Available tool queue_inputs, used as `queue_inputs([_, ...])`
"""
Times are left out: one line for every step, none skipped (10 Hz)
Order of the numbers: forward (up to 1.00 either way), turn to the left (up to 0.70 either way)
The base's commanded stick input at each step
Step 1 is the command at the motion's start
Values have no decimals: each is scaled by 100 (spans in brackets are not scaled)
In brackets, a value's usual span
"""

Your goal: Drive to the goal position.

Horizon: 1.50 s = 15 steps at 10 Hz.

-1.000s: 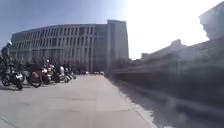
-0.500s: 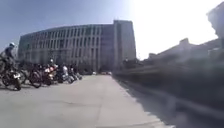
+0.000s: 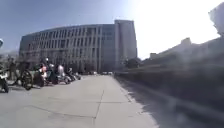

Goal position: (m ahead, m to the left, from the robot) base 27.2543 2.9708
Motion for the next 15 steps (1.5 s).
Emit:
queue_inputs([100, 3])
queue_inputs([100, 3])
queue_inputs([100, 3])
queue_inputs([100, 3])
queue_inputs([100, 3])
queue_inputs([100, 3])
queue_inputs([100, 3])
queue_inputs([100, 3])
queue_inputs([100, 3])
queue_inputs([100, 3])
queue_inputs([100, 3])
queue_inputs([100, 3])
queue_inputs([100, 3])
queue_inputs([100, 3])
queue_inputs([100, 8])
